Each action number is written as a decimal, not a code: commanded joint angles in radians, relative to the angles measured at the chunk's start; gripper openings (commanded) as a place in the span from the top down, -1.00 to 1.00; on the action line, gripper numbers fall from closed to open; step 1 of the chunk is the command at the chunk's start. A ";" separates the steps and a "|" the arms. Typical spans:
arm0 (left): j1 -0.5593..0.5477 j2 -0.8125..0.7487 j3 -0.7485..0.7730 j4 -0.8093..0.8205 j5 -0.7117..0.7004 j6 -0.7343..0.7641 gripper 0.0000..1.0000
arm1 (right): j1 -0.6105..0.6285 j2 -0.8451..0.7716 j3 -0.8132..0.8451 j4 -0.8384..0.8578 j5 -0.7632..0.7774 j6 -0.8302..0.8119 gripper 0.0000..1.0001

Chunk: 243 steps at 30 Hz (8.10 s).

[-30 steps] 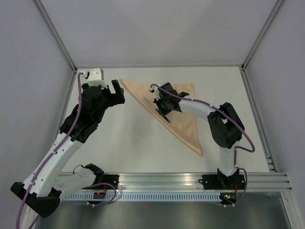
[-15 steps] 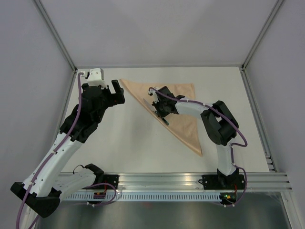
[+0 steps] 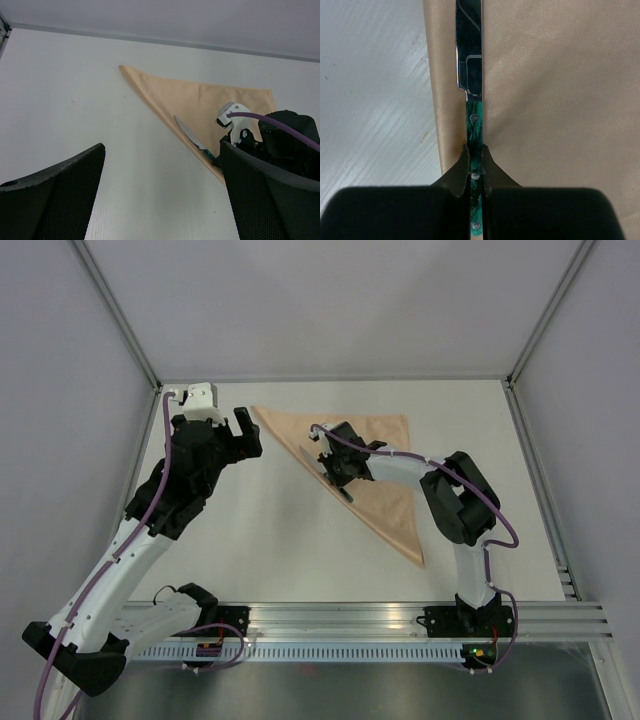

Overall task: Fold the napkin, place the utensils inside, and roll it up
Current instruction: Place the utensil onto the napkin, then fold the napkin

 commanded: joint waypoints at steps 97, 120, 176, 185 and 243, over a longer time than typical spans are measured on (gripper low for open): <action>-0.923 0.780 -0.586 1.644 0.149 0.924 -0.99 | -0.871 -0.431 0.038 -0.120 -0.396 0.165 0.17; -0.940 1.117 -0.333 1.552 0.267 1.013 -0.50 | -0.881 -0.411 0.027 -0.088 -0.406 0.188 0.28; -0.897 1.155 -0.132 1.379 0.120 0.895 0.95 | -0.891 -0.399 0.012 -0.075 -0.411 0.185 0.38; -0.789 1.037 -0.086 1.241 0.088 0.681 0.95 | -0.891 -0.397 0.015 -0.080 -0.413 0.187 0.38; 0.031 0.877 -0.081 0.782 0.132 0.005 0.95 | -0.832 -0.346 0.021 -0.101 -0.391 0.154 0.40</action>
